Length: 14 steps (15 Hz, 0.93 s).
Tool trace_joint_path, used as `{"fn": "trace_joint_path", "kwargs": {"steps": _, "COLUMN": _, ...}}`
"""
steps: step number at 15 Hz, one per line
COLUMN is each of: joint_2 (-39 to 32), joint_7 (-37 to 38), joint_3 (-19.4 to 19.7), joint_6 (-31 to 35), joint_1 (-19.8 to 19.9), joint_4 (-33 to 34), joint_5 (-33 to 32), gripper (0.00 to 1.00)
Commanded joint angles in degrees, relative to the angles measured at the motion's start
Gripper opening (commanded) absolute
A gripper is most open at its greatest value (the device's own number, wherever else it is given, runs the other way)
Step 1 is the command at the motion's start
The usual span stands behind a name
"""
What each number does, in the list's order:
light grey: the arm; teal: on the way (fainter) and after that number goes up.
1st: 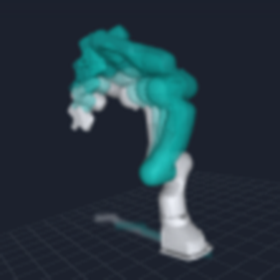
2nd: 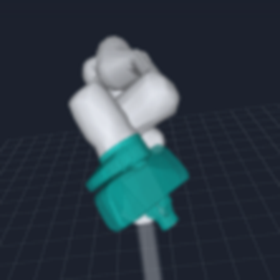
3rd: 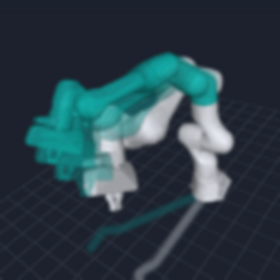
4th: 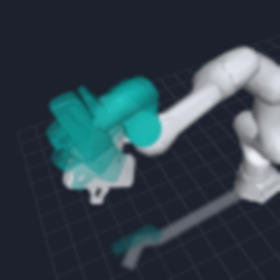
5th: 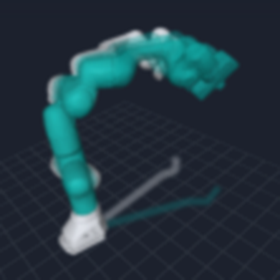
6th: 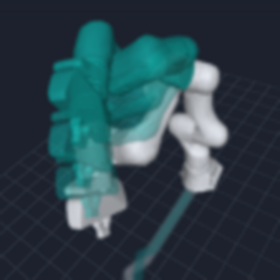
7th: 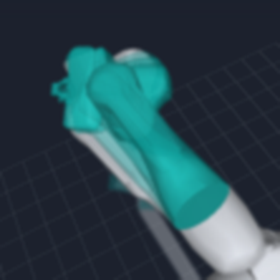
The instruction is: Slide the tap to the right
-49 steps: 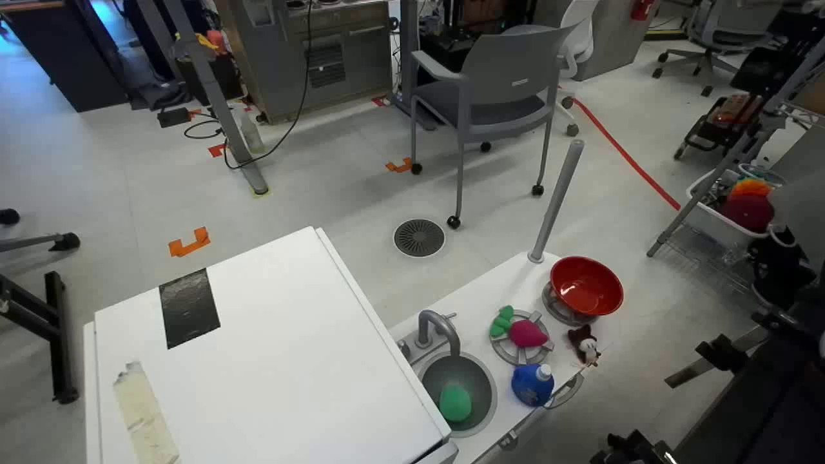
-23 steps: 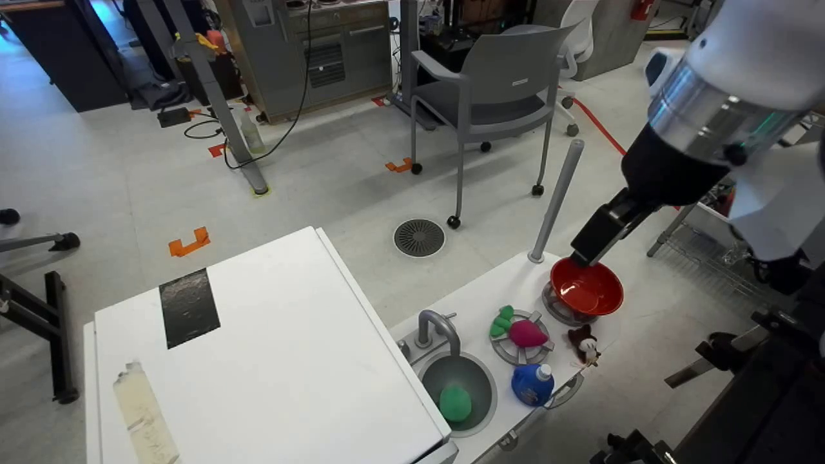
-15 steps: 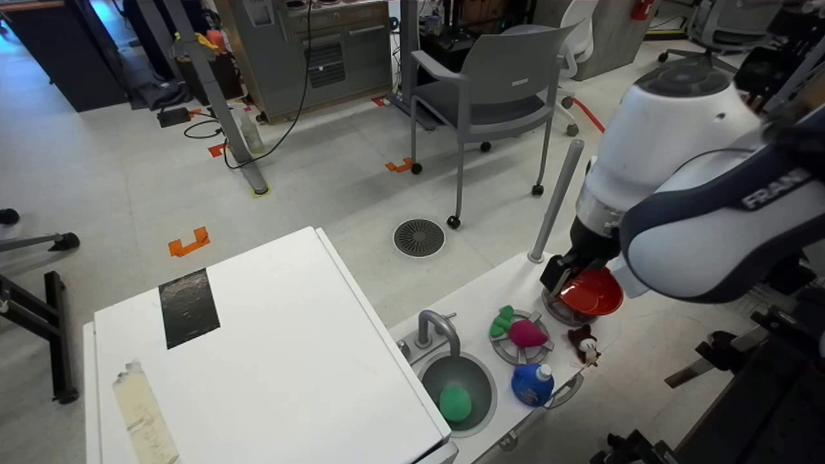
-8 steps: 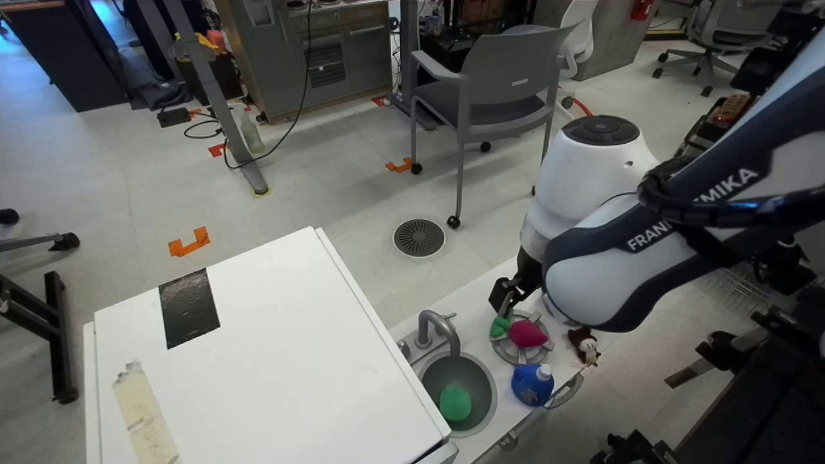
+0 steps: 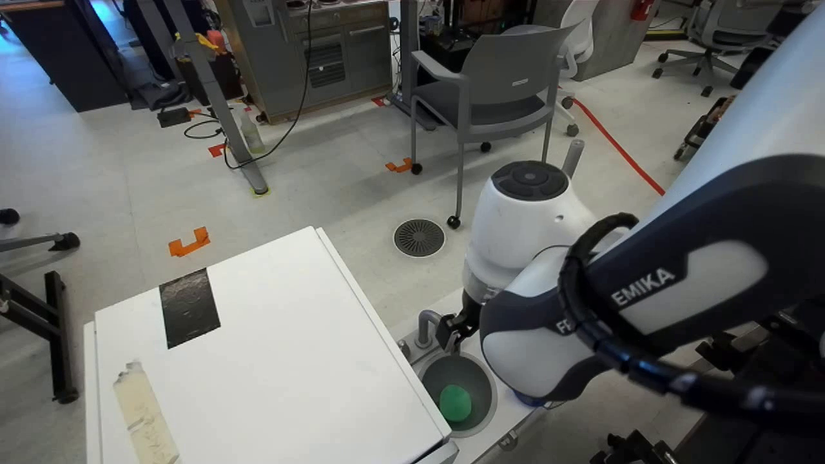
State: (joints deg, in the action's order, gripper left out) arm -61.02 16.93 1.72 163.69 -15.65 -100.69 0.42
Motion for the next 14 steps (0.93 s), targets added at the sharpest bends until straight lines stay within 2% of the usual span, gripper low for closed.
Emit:
{"fn": "trace_joint_path", "kwargs": {"steps": 1, "joint_2": -6.6, "joint_7": 2.3, "joint_3": 3.1, "joint_6": 3.9, "joint_1": -5.3, "joint_4": 6.7, "joint_5": 0.1, "gripper": 1.00}}
{"fn": "trace_joint_path", "kwargs": {"steps": 3, "joint_2": -10.2, "joint_7": 4.0, "joint_3": 5.7, "joint_6": 5.9, "joint_1": -8.4, "joint_4": 10.1, "joint_5": 0.2, "gripper": 1.00}}
{"fn": "trace_joint_path", "kwargs": {"steps": 7, "joint_2": -16.3, "joint_7": 7.6, "joint_3": 10.7, "joint_6": 5.3, "joint_1": -12.7, "joint_4": 16.3, "joint_5": 0.9, "gripper": 1.00}}
{"fn": "trace_joint_path", "kwargs": {"steps": 11, "joint_2": -18.7, "joint_7": 8.4, "joint_3": 11.8, "joint_6": 4.1, "joint_1": -13.1, "joint_4": 18.0, "joint_5": 0.9, "gripper": 1.00}}
{"fn": "trace_joint_path", "kwargs": {"steps": 14, "joint_2": -17.0, "joint_7": 7.9, "joint_3": 12.3, "joint_6": 5.6, "joint_1": -13.0, "joint_4": 15.0, "joint_5": 0.6, "gripper": 1.00}}
